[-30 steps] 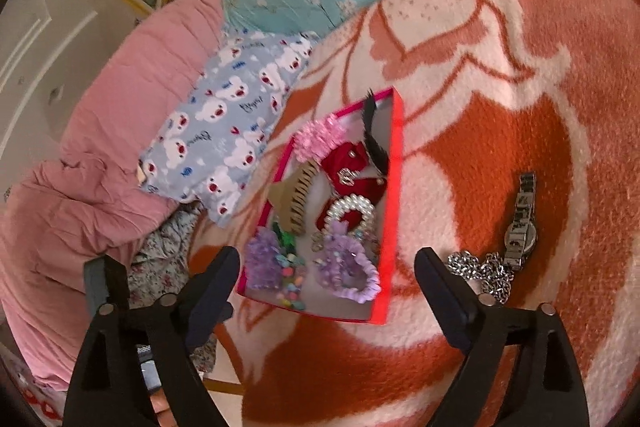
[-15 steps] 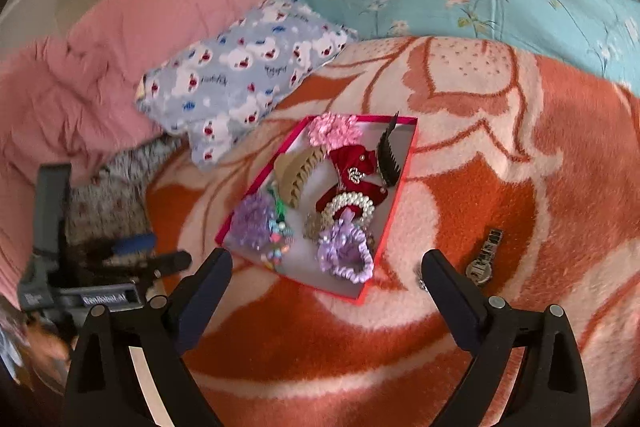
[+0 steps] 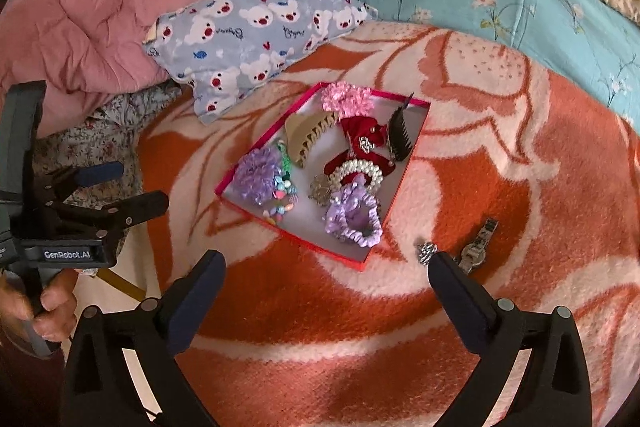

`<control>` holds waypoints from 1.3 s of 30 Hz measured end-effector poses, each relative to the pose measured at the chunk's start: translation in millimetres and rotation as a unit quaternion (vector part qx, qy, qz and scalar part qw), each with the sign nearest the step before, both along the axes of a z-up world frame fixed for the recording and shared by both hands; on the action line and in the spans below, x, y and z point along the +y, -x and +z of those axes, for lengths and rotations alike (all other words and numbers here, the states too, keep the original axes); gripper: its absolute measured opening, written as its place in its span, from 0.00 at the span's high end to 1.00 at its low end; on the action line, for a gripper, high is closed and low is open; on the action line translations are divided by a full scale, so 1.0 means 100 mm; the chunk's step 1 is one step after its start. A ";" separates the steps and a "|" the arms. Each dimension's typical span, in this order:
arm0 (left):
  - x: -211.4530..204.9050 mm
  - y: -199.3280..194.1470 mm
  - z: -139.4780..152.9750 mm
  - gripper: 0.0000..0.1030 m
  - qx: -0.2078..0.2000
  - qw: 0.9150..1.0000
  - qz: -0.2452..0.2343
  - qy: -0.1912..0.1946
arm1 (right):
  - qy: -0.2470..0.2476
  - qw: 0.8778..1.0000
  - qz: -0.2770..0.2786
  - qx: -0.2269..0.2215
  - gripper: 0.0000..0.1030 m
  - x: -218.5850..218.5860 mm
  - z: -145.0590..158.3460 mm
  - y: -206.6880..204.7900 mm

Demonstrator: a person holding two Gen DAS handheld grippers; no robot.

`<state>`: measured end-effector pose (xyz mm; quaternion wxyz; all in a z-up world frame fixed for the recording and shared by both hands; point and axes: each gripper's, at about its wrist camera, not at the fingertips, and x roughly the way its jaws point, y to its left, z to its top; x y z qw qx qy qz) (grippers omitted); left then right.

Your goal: Organize jewelry

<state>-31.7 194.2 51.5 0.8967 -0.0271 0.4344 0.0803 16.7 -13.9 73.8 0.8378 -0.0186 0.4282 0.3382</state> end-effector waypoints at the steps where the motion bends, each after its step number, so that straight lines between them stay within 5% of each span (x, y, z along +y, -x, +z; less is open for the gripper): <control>1: 0.00 -0.01 -0.03 0.00 0.003 1.000 0.002 0.000 | 0.002 1.000 -0.005 0.004 0.01 0.02 -0.05 -0.01; 12: 0.03 -0.05 -0.36 0.00 0.028 0.999 0.024 -0.004 | 0.016 0.999 -0.037 0.026 0.01 0.09 -0.43 -0.05; 39: -0.06 0.01 -0.19 0.00 0.008 1.000 0.012 -0.005 | 0.001 0.999 -0.034 0.010 0.01 0.09 -0.28 0.01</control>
